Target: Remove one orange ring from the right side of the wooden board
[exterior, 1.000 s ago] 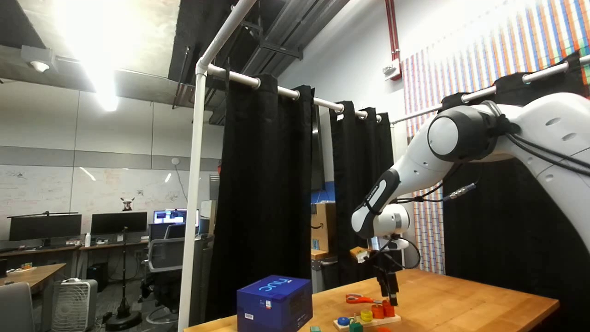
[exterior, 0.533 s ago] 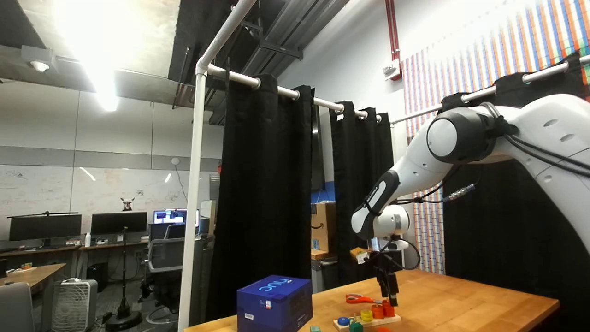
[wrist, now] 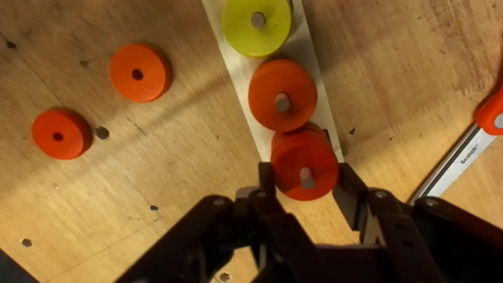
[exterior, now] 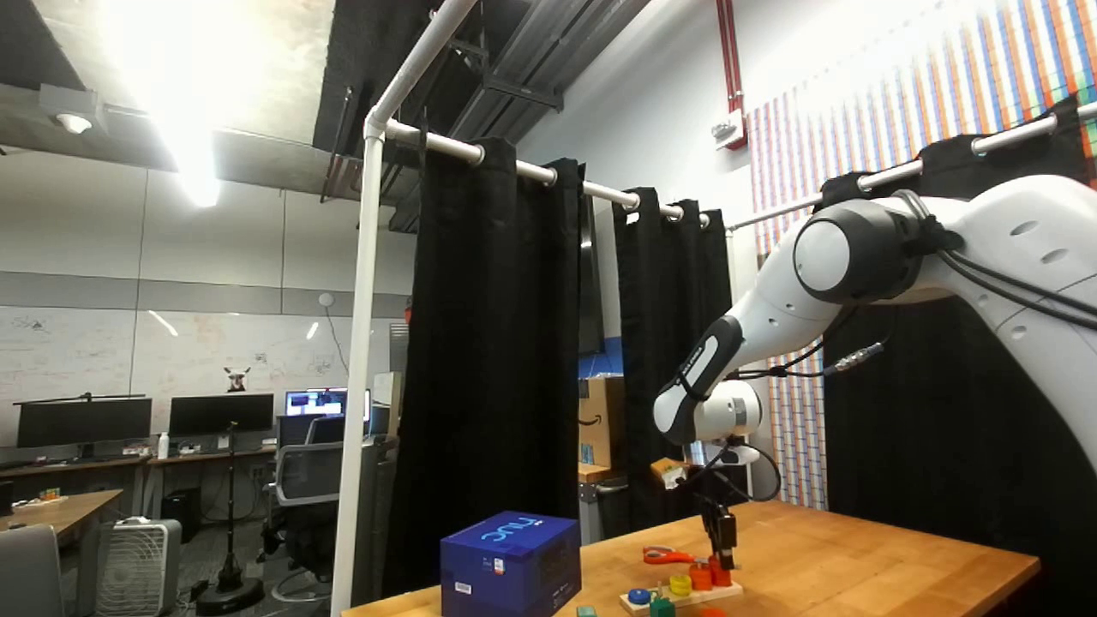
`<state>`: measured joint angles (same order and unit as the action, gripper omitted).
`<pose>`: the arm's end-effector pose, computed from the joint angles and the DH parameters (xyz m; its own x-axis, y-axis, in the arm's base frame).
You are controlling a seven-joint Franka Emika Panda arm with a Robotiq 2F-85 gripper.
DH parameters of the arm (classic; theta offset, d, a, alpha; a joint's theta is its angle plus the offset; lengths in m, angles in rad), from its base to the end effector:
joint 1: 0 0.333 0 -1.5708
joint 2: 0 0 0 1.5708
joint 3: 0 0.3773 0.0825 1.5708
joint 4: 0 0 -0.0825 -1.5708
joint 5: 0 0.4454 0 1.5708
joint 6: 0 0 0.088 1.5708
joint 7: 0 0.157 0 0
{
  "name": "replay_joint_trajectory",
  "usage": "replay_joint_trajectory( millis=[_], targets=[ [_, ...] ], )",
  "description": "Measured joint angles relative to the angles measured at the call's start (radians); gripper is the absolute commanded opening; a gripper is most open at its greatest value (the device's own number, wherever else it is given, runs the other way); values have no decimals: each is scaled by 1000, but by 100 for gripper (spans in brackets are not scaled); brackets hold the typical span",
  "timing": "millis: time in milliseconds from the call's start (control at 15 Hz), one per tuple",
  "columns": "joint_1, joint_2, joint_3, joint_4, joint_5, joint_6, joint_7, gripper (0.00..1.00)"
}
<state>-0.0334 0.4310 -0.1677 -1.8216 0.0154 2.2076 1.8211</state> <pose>0.6987 -0.1350 0.2678 -0.4307 -0.9001 0.0656 -0.9011 0.4329 0.0235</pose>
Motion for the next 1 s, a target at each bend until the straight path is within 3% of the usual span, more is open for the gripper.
replay_joint_trajectory(
  millis=[1000],
  targets=[
    [7,-13,0,0,-11,37,3,19]
  ],
)
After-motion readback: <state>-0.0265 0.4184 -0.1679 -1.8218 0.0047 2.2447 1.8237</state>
